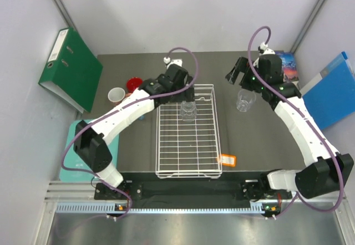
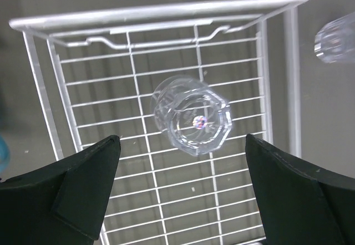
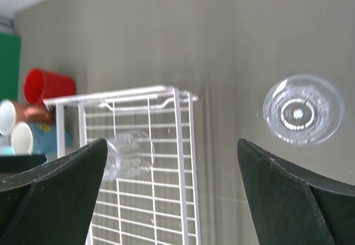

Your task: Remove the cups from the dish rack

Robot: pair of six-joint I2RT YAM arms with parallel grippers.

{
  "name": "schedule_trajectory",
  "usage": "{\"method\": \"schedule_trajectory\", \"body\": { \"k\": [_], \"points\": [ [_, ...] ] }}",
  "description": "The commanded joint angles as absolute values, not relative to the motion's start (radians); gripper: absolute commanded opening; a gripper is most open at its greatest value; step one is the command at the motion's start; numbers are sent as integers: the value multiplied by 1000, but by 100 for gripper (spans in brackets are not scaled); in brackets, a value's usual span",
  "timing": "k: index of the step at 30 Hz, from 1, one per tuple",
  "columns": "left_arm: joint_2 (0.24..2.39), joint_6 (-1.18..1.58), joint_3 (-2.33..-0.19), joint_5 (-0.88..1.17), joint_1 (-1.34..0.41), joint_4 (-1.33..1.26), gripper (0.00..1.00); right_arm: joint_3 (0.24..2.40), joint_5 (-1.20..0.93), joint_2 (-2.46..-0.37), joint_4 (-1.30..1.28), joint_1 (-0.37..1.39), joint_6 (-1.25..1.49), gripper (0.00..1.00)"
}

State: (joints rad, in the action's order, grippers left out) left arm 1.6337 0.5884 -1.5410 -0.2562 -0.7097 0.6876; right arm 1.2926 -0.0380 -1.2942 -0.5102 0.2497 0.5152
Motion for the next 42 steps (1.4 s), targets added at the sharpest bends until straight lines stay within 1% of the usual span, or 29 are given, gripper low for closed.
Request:
{"method": "schedule_trajectory", "body": {
  "k": [1,5,14,21,31,32,33,34,37,38,40,41,42],
  "points": [
    [1677,578,-1557,-351,-722,752,99,1206,-28,-1215,-462,293,482,100],
    [1712,586,-1549,-333,-729,750,99,1155,-38,-1148,-463,311,482,100],
    [1753,618,-1565,-307,-756,704,99,1085,-55,-1101,-466,339,488,100],
    [1807,627,-1595,-299,-790,693,99,1063,-63,-1100,-466,342,486,100],
    [1876,629,-1591,-311,-793,657,99,1037,-92,-1106,-453,350,486,100],
    [1882,627,-1589,-313,-792,658,97,1035,-97,-1106,-449,348,486,100],
    [1884,626,-1589,-316,-792,657,96,1031,-98,-1106,-451,350,485,100],
    [1891,624,-1591,-324,-790,657,90,1028,-98,-1104,-448,350,485,100],
    [1901,614,-1592,-333,-792,655,82,1019,-103,-1106,-446,351,485,100],
    [1902,612,-1594,-337,-792,655,74,1019,-103,-1103,-446,351,483,100],
    [1901,606,-1592,-341,-790,653,61,1009,-106,-1098,-443,351,483,100],
    [1898,603,-1594,-344,-790,655,50,1009,-109,-1094,-440,353,485,100],
    [1894,601,-1592,-347,-792,655,36,1006,-107,-1092,-439,350,482,100]
  ]
}}
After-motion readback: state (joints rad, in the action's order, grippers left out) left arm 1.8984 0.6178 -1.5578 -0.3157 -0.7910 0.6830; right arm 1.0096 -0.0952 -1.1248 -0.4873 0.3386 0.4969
